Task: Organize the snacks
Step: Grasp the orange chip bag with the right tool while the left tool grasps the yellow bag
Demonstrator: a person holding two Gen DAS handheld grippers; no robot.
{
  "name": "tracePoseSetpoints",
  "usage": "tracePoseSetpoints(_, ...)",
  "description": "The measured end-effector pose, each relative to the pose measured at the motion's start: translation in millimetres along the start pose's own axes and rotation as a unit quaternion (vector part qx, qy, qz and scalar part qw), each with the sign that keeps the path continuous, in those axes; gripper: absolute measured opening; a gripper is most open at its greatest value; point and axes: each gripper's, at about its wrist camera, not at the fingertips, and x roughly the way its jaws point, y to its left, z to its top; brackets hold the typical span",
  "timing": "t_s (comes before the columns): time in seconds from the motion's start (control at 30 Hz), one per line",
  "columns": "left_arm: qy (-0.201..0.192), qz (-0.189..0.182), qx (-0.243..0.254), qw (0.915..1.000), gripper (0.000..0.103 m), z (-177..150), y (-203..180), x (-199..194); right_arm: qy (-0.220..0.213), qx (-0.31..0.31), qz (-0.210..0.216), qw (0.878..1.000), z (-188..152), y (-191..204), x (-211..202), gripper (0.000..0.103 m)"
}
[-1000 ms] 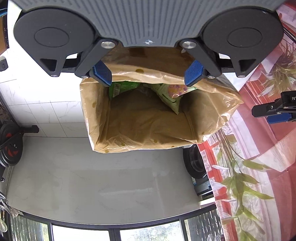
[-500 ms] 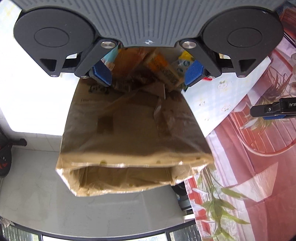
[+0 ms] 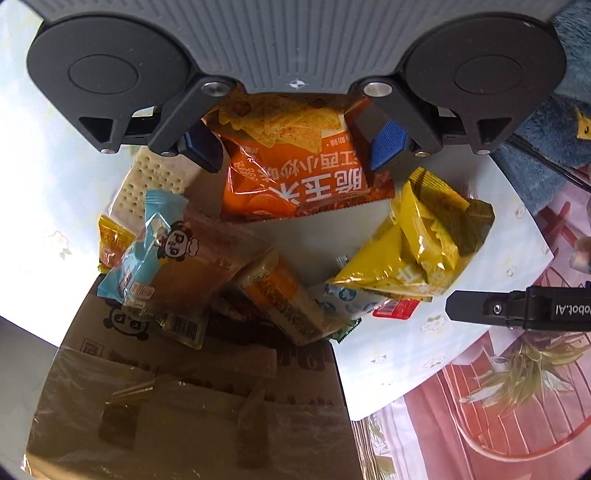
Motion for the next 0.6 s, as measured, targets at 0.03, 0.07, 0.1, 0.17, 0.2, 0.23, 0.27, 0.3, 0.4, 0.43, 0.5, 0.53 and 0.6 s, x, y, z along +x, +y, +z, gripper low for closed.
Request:
tracePoseSetpoints(0.03,0.001,0.000,-0.001,1.0000,0.092,-0.7,-0.8,1.2,0.004,-0.003,-0.005,1.000,-2.5,1.7,4.1,0.088)
tracePoseSetpoints(0.07,0.003,-0.001,-0.001,1.0000,0.092,-2.3,-2.5,2.6,0.008,-0.004,-0.007,1.000,-5.0,2.2,7.4,0.088)
tracePoseSetpoints(0.1,0.005,-0.003,0.001,1.0000,0.092,-3.3,-3.8,3.9,0.011,-0.003,-0.008,1.000,-7.0,1.6,9.8,0.088)
tracePoseSetpoints(0.17,0.008,0.002,0.005,1.0000,0.092,-5.4,-5.8,6.2,0.016,0.006,-0.002,1.000,-9.9,-1.4,14.1,0.084)
tracePoseSetpoints(0.2,0.011,0.004,0.006,0.9999,0.092,-6.3,-6.6,7.9,0.015,0.014,0.001,1.000,-11.2,-3.6,14.4,0.082)
tracePoseSetpoints(0.23,0.015,0.006,0.005,0.9999,0.092,-6.5,-6.4,9.9,0.012,0.023,0.008,1.000,-12.1,-6.4,14.4,0.082)
tracePoseSetpoints(0.27,0.020,0.006,0.003,0.9998,0.092,-6.6,-4.8,10.9,0.007,0.028,0.009,1.000,-12.6,-7.5,13.7,0.080)
tracePoseSetpoints(0.3,0.024,0.007,0.000,0.9997,0.092,-6.7,-3.8,12.5,0.002,0.029,0.009,1.000,-13.0,-8.2,12.5,0.078)
tracePoseSetpoints(0.4,0.032,0.009,-0.005,0.9994,0.092,-8.4,-3.0,17.2,-0.009,0.028,0.008,1.000,-14.0,-8.0,9.4,0.075)
tracePoseSetpoints(0.43,0.035,0.008,-0.005,0.9993,0.092,-9.1,-3.4,18.8,-0.011,0.029,0.009,0.999,-14.4,-8.4,9.0,0.074)
tracePoseSetpoints(0.5,0.042,0.006,-0.005,0.9991,0.092,-10.6,-4.5,22.9,-0.013,0.034,0.012,0.999,-15.6,-9.3,8.0,0.074)
tracePoseSetpoints(0.53,0.046,0.005,-0.005,0.9989,0.092,-11.5,-5.0,25.1,-0.014,0.036,0.013,0.999,-15.8,-9.5,7.5,0.074)
tracePoseSetpoints(0.6,0.053,0.000,-0.007,0.9986,0.092,-13.9,-5.2,30.5,-0.016,0.038,0.014,0.999,-15.6,-9.9,7.8,0.073)
